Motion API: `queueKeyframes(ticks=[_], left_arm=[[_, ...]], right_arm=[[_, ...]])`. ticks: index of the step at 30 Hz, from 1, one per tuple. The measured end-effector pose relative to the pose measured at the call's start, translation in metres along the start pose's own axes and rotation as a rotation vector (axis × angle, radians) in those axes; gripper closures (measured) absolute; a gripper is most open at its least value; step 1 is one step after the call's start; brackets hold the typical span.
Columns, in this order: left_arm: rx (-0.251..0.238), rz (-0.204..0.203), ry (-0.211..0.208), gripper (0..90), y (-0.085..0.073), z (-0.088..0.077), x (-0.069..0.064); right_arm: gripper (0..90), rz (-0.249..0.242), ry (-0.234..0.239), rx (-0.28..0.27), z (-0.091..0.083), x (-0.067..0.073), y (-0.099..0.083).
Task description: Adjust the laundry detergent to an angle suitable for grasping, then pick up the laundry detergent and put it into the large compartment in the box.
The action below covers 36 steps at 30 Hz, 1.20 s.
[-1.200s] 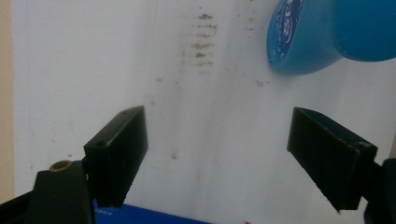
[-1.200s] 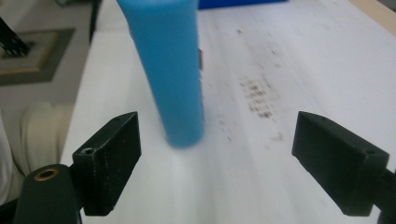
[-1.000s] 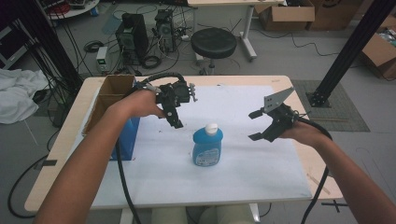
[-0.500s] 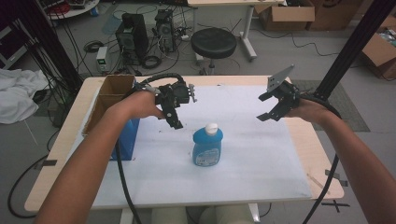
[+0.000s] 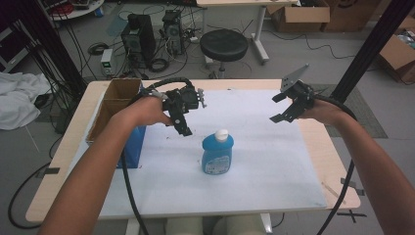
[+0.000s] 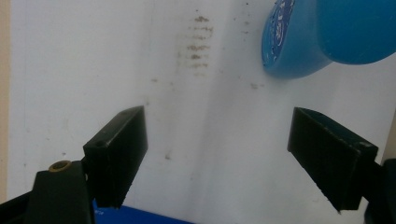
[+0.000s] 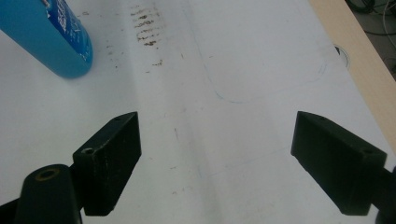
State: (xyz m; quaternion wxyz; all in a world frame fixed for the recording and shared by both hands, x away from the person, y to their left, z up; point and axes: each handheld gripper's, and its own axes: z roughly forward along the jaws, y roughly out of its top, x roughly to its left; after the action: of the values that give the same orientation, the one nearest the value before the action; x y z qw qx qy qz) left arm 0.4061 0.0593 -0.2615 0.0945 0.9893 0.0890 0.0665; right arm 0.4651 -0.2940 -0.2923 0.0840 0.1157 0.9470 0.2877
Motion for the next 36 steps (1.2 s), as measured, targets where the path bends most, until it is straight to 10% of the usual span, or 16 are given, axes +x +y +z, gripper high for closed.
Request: queueKeyframes(ticks=[36], left_arm=[[-0.035, -0.028, 0.002, 20.5, -0.004, -0.010, -0.009]], right_arm=[[15.5, -0.001, -0.017, -0.014, -0.002, 0.010, -0.001]])
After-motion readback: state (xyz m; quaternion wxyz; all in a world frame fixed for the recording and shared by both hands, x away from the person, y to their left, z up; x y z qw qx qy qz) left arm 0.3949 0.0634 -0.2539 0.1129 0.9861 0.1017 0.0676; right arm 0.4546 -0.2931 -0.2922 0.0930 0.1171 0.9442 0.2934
